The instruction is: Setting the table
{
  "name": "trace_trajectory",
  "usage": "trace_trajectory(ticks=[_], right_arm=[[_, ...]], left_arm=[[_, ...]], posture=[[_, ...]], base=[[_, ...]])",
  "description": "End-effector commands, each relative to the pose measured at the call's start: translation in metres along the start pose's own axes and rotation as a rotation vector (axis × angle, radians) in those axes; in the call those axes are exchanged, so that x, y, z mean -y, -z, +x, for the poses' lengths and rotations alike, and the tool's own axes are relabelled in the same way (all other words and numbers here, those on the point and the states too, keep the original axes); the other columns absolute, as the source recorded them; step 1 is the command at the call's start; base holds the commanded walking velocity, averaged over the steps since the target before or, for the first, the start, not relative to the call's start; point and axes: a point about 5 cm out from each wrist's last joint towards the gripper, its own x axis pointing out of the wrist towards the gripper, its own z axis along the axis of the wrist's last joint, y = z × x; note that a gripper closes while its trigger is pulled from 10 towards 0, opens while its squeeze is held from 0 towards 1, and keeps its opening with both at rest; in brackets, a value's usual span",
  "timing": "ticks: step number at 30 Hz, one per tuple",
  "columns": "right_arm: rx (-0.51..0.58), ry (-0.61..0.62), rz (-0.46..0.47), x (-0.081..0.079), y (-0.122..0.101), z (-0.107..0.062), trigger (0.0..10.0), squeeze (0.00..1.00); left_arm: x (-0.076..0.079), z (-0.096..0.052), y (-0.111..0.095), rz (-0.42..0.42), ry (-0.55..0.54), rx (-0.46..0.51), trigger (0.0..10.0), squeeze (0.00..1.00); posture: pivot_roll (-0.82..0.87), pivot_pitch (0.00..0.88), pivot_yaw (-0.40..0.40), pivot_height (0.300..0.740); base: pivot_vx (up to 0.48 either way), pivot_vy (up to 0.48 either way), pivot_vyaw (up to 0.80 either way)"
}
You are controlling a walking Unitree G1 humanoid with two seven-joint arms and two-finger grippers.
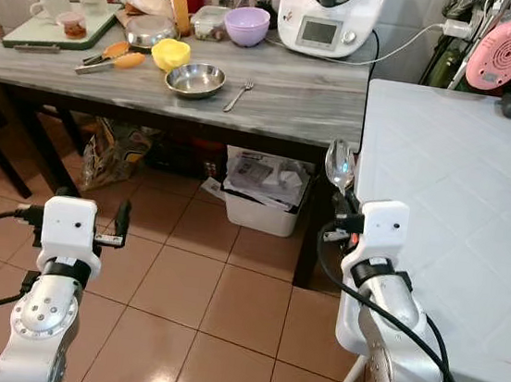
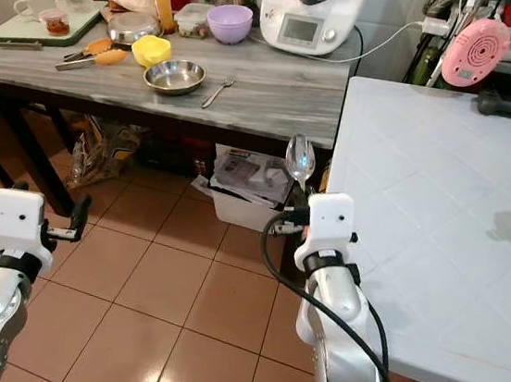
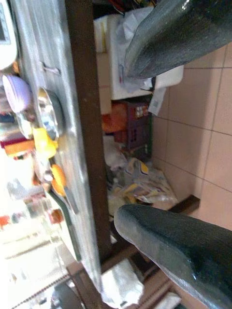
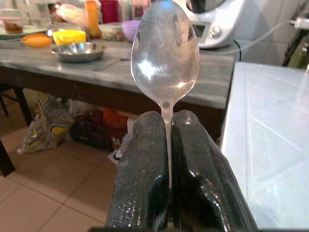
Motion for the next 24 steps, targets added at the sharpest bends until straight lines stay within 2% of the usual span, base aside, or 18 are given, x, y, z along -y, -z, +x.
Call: trace_trajectory(ticks=[1,6,10,19,24], right_arm=[[0.019,0.003,-0.004,0.000,-0.005,-0.002,10.0,0.00],[0.015,0.029,0.001,0.002,-0.003,-0.006,10.0,0.00],[0.016,0.035,0.000,0.002,-0.004,-0.006,10.0,0.00],[0.020,0.035,-0.009,0.004,-0.005,-0.003,10.0,0.00],[0.025,0.035,-0.011,0.004,-0.006,-0.002,10.0,0.00]], left_arm=[[0.003,0.002,0.001,-0.006,0.022,-0.007,10.0,0.00],[0.020,0.007,-0.001,-0.042,0.076,-0.003,10.0,0.00],[0.025,0.010,-0.004,-0.042,0.098,0.012,10.0,0.00],[0.026,0.012,-0.005,-0.037,0.097,0.016,10.0,0.00],[0.027,0.008,-0.003,-0.042,0.095,0.004,10.0,0.00]], posture=[[-0.12,0.067,0.109,0.740],[-0.13,0.064,0.121,0.740],[-0.14,0.065,0.131,0.740],[-0.14,0.061,0.122,0.740],[-0.14,0.061,0.122,0.740]], base=[[0.000,0.000,0.00],[0.000,0.000,0.00],[0.000,0.204,0.00],[0.000,0.473,0.00],[0.000,0.480,0.00]])
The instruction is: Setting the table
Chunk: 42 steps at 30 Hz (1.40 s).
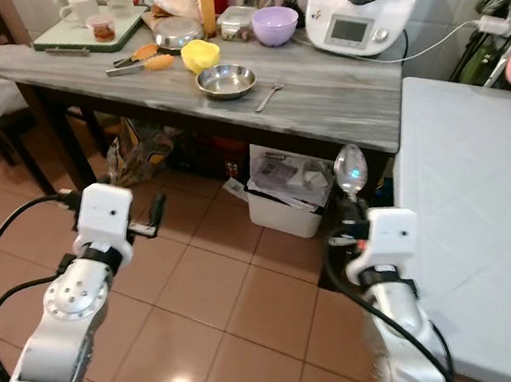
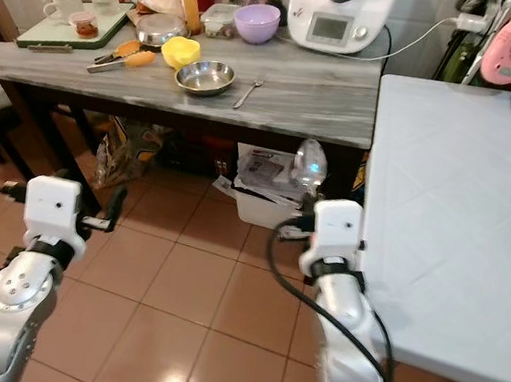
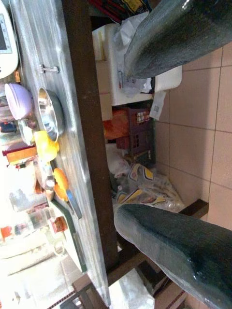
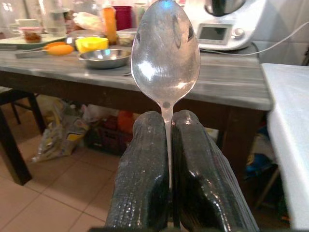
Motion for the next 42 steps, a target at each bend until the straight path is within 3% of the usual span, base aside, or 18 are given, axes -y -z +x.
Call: trace_trajectory(ticks=[1,11,17,23,32,42], right_arm=[[0.005,0.017,-0.004,0.005,-0.002,0.000,10.0,0.00],[0.009,0.020,-0.006,0.005,-0.002,0.001,10.0,0.00],[0.012,0.033,-0.018,0.009,-0.003,0.001,10.0,0.00],[0.011,0.042,-0.021,0.011,-0.003,0.002,10.0,0.00],[0.014,0.040,-0.021,0.010,-0.004,0.005,10.0,0.00],[0.015,0.050,-0.029,0.012,-0.004,0.003,10.0,0.00]], left_arm=[[0.001,-0.003,0.002,-0.001,-0.002,-0.015,10.0,0.00],[0.003,-0.002,0.002,-0.004,-0.007,-0.009,10.0,0.00],[0.009,-0.006,-0.003,-0.051,0.049,0.022,10.0,0.00],[0.012,-0.010,-0.002,-0.073,0.031,0.013,10.0,0.00],[0.013,-0.007,-0.006,-0.085,0.040,0.030,10.0,0.00],[0.022,-0.009,-0.009,-0.128,0.113,0.050,10.0,0.00]], posture=[[-0.14,0.061,0.122,0.740],[-0.13,0.057,0.122,0.740],[-0.14,0.060,0.127,0.740],[-0.14,0.060,0.125,0.740],[-0.13,0.057,0.124,0.740],[-0.14,0.061,0.126,0.740]], base=[[0.000,0.480,0.00],[0.000,0.480,0.00],[0.000,0.000,0.00],[0.000,0.000,0.00],[0.000,0.000,-0.51],[0.000,0.000,0.00]])
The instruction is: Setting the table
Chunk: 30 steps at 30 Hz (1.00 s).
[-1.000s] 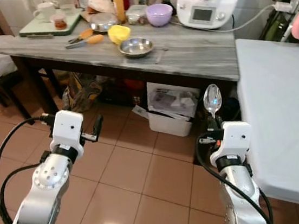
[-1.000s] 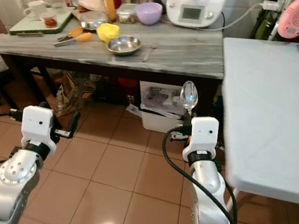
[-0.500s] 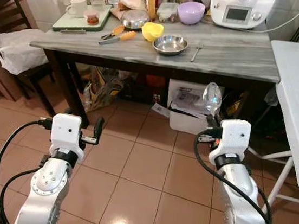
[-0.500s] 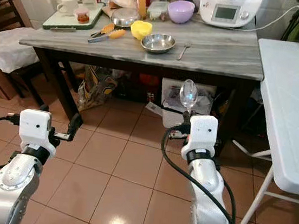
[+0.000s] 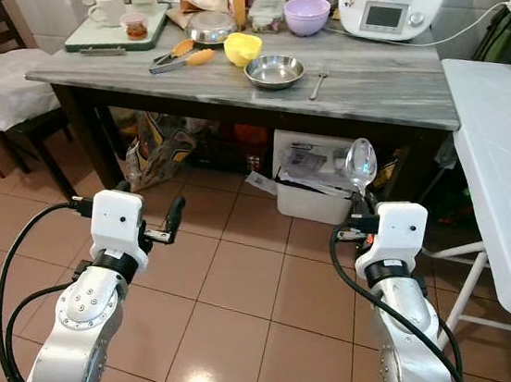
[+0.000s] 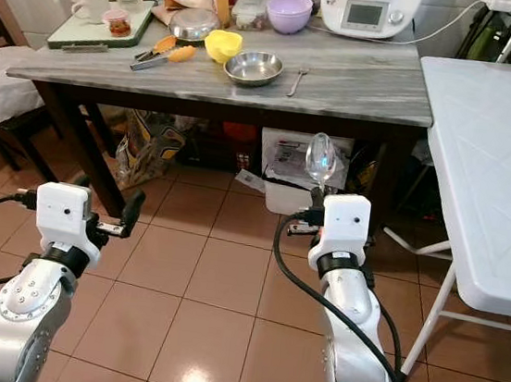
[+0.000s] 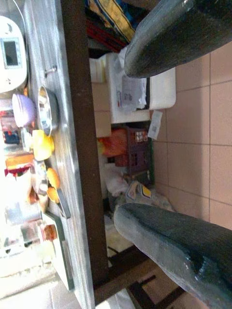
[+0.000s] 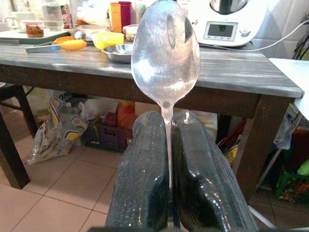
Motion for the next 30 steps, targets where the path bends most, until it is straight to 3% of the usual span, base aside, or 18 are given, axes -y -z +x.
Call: trace_trajectory(ticks=[1,9,30], right_arm=[[0.011,-0.008,-0.001,-0.0030,-0.0029,0.0019,10.0,0.00],[0.013,-0.003,-0.003,-0.0023,-0.0030,0.0029,10.0,0.00],[0.020,-0.004,-0.010,-0.0033,-0.0040,0.0044,10.0,0.00]], left_arm=[[-0.0011,-0.0019,-0.0033,-0.002,0.006,0.017,10.0,0.00],[-0.0002,-0.0007,-0.0045,0.001,0.022,0.030,10.0,0.00],[0.0041,0.0005,-0.0035,-0.008,0.048,0.030,10.0,0.00]], posture=[[-0.14,0.061,0.126,0.740],[-0.15,0.055,0.127,0.740],[-0.15,0.055,0.131,0.740]], base=[[0.000,0.000,0.00],[0.259,0.000,0.00],[0.324,0.000,-0.50]])
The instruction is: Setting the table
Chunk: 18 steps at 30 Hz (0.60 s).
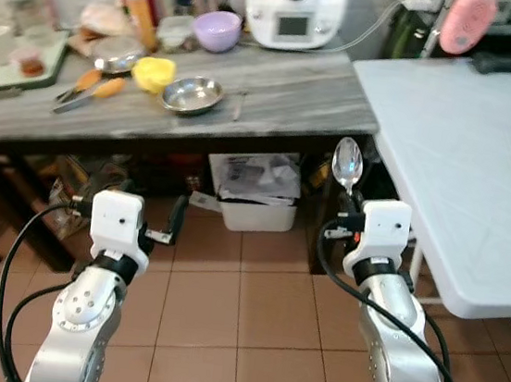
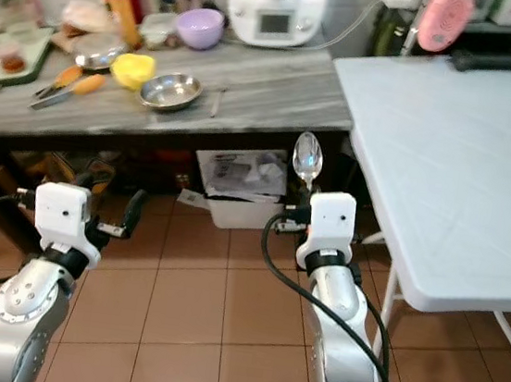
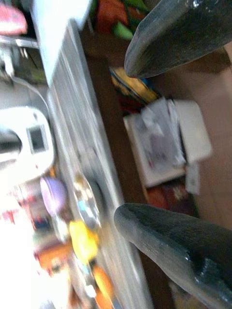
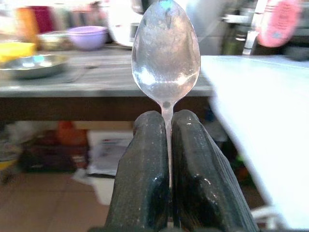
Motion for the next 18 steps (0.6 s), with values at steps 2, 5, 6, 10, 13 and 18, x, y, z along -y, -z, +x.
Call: trace_trajectory(ticks=[2,5,6,10,13,18], right_arm=[[0.021,0.003,-0.016,0.0029,-0.0045,0.0009,10.0,0.00],[0.023,0.001,-0.023,0.0024,-0.0048,0.0014,10.0,0.00],[0.023,0.000,-0.027,0.0023,-0.0050,0.0015,10.0,0.00],[0.025,-0.004,-0.037,0.0009,-0.0048,0.0013,10.0,0.00],[0.026,-0.005,-0.039,0.0006,-0.0047,0.0013,10.0,0.00],[0.026,-0.005,-0.041,0.0003,-0.0044,0.0016,10.0,0.00]], left_arm=[[0.0023,-0.0001,0.0011,-0.009,0.012,-0.004,10.0,0.00],[0.0027,0.0007,0.0011,-0.010,0.013,-0.003,10.0,0.00],[0.0030,0.0010,0.0011,-0.010,0.013,-0.002,10.0,0.00],[0.0049,0.0016,0.0012,-0.011,0.018,-0.003,10.0,0.00],[0.0058,0.0018,0.0012,-0.011,0.020,-0.003,10.0,0.00],[0.0058,0.0022,0.0012,-0.010,0.023,-0.002,10.0,0.00]], posture=[[-0.15,0.055,0.130,0.740],[-0.15,0.054,0.131,0.740],[-0.15,0.054,0.131,0.740],[-0.15,0.054,0.132,0.740],[-0.15,0.053,0.133,0.740],[-0.15,0.051,0.135,0.740]], base=[[0.337,0.000,0.00],[0.337,0.000,0.00],[0.334,0.000,0.00],[0.338,0.000,0.50],[0.346,0.000,0.80],[0.348,0.000,0.80]])
